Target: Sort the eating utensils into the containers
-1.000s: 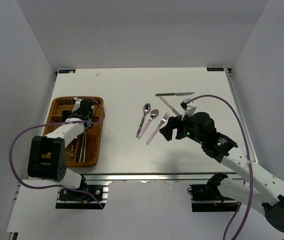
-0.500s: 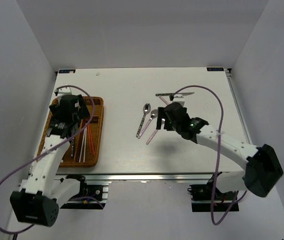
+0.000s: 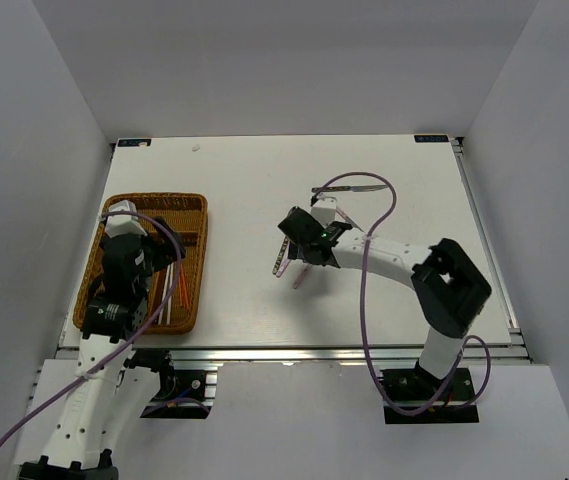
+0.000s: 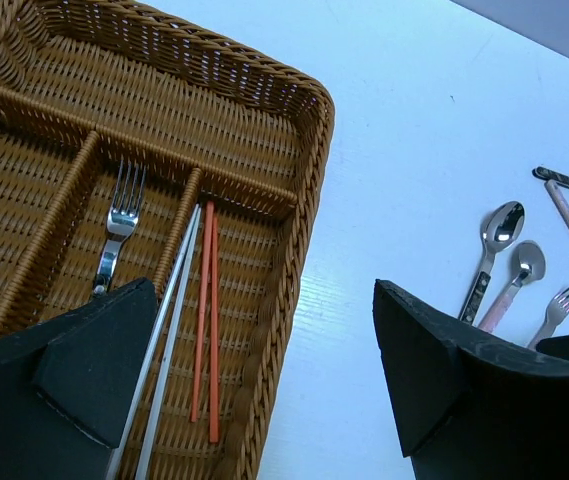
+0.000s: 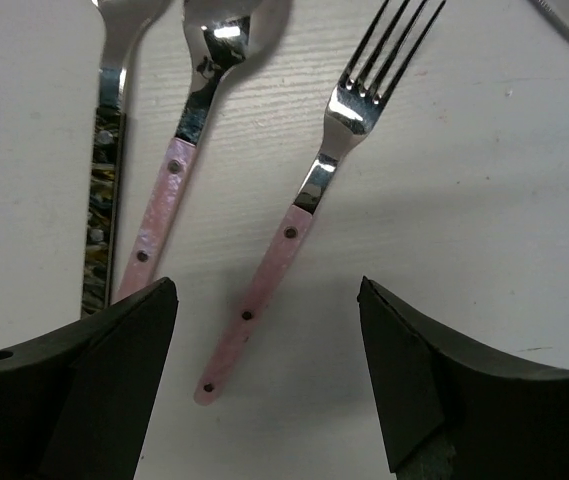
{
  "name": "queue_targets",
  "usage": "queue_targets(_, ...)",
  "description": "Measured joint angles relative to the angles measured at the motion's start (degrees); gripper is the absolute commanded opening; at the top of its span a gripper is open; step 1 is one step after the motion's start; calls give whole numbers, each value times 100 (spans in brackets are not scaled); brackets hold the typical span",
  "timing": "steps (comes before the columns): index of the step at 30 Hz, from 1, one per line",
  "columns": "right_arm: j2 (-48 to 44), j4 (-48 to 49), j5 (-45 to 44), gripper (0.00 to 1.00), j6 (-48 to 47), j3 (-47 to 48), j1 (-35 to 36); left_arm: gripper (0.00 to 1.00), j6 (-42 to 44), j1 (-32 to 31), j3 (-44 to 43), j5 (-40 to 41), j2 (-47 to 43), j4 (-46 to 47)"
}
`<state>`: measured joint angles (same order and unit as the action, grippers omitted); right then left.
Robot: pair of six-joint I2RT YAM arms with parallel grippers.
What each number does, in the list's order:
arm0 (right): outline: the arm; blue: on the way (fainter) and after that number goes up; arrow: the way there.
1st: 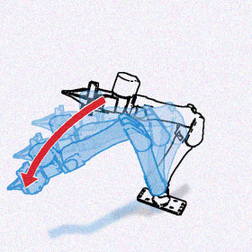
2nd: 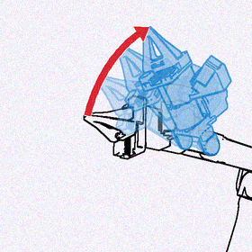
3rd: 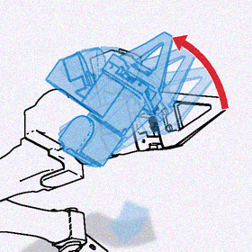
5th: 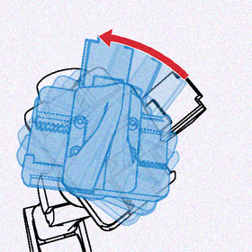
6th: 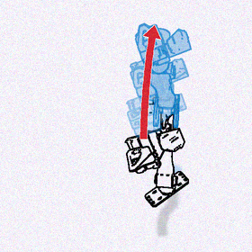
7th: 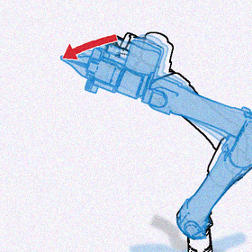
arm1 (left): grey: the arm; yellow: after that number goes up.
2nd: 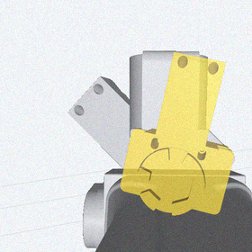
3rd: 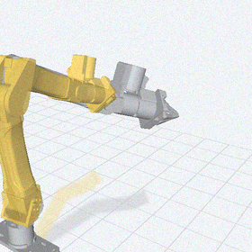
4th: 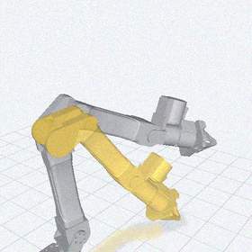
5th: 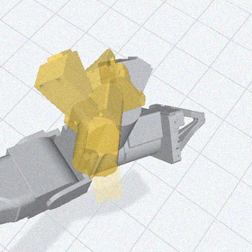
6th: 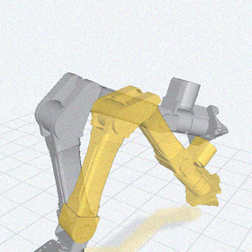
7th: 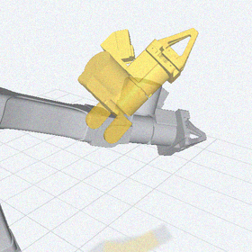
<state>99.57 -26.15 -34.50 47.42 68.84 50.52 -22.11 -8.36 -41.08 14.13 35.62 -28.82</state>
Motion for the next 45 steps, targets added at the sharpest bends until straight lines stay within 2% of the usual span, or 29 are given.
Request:
queue_targets(7,721,-210,7,71,282,92,24,98,-42,-52,76,-33,-184,92)
queue_targets(9,831,-208,26,63,317,92,24,98,-42,-90,76,-55,-197,107)
queue_targets(11,927,-166,33,47,363,94,24,98,-44,-116,79,-96,-195,107)
queue_targets(14,1012,-42,52,36,407,177,24,98,-42,-127,85,-142,-188,107)
queue_targets(19,874,358,175,13,481,-90,-4,98,-42,-144,87,-219,-114,151)
queue_targets(22,540,555,297,9,490,-518,-33,98,-28,-153,87,-409,9,186)
queue_targets(24,262,507,315,3,452,-804,-48,98,-46,-155,87,-638,140,214)
queue_targets(28,-452,234,264,0,245,-1051,-52,98,-374,-160,96,-1576,501,461)
queue_targets(32,-1353,227,151,0,-24,-1067,-37,98,-1145,-291,433,-2638,750,1447)
queue_targets(34,-1818,466,278,0,-319,-1172,-11,98,-1615,-573,686,-2920,831,2052)
queue_targets(38,-2579,964,839,0,-802,-1547,129,98,-2212,-1694,732,-2970,1388,2988)
queue_targets(40,-2780,1123,1071,0,-1023,-1602,286,98,-2310,-2205,531,-2839,1871,3147)
queue_targets(45,-2988,1416,1235,0,-1368,-1596,756,95,-2538,-2671,208,-2404,2570,3392)
